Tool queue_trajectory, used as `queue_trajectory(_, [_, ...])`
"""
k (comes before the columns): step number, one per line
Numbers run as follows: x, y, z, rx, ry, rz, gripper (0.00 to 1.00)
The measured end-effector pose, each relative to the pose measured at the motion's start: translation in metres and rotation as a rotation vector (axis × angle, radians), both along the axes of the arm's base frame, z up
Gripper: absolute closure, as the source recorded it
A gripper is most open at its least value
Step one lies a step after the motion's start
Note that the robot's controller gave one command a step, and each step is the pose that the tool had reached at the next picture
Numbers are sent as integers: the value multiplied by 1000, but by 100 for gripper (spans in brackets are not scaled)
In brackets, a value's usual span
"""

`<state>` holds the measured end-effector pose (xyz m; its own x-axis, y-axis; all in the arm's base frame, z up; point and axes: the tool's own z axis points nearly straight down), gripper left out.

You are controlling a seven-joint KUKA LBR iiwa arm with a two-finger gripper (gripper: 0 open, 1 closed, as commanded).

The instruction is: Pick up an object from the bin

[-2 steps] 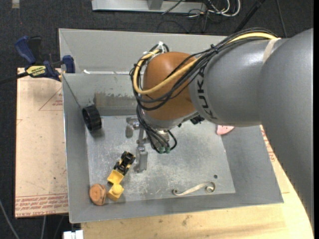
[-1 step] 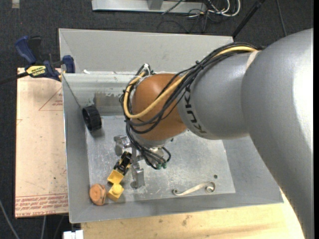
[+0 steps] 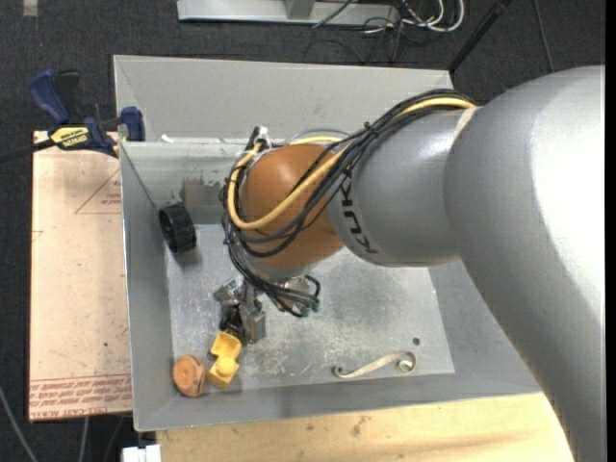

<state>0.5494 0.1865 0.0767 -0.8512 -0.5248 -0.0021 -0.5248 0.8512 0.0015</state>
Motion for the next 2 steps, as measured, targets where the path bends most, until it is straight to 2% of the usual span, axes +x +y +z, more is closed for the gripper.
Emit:
queue_trajectory(1, [0, 0, 0, 0, 0, 0, 100])
queue_trajectory(2, [-26, -3, 41, -3, 9, 10, 100])
